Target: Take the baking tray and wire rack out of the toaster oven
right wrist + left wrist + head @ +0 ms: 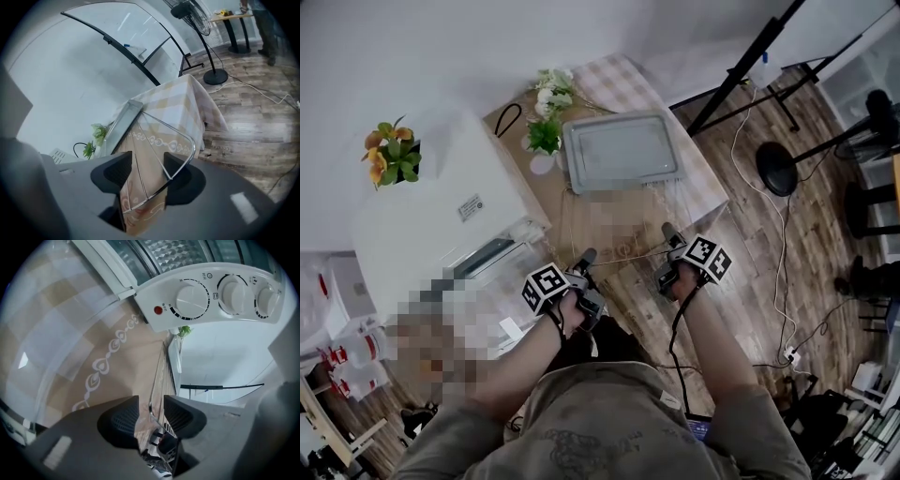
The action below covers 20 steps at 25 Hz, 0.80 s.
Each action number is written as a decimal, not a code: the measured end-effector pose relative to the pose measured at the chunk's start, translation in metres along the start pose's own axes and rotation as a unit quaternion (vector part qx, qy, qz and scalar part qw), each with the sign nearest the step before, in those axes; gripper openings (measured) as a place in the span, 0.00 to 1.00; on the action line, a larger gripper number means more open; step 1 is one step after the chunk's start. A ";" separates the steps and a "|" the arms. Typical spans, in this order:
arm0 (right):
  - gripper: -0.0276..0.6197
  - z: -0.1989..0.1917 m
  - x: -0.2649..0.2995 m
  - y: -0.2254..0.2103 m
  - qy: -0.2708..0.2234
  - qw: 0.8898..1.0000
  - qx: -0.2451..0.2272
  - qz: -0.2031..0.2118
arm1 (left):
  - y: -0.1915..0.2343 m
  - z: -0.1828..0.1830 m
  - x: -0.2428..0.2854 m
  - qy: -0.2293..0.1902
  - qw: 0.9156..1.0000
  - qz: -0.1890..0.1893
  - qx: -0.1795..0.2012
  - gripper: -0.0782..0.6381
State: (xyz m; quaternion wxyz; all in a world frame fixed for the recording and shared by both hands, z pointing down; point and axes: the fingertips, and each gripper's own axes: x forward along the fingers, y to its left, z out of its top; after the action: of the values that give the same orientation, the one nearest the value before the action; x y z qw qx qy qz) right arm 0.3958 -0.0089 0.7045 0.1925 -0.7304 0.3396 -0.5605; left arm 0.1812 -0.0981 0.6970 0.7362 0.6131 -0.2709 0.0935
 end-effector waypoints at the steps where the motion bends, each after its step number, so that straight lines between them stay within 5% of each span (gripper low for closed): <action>1: 0.44 0.000 -0.001 -0.002 0.004 1.000 -0.005 -0.011 | 0.001 -0.003 -0.002 0.003 1.000 0.002 0.000 0.33; 12: 0.61 -0.009 -0.007 -0.029 0.027 0.998 -0.009 -0.050 | 0.004 -0.013 -0.017 0.018 1.000 0.003 0.000 0.35; 20: 0.61 -0.015 -0.026 -0.027 0.028 0.998 -0.023 -0.044 | 0.002 -0.018 -0.036 0.023 1.000 -0.006 0.009 0.38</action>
State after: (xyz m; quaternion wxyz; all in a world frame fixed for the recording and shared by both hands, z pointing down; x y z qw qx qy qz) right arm 0.3857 0.0298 0.7091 0.1410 -0.7331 0.3253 -0.5804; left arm 0.1548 -0.0734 0.6784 0.7374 0.6189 -0.2490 0.1057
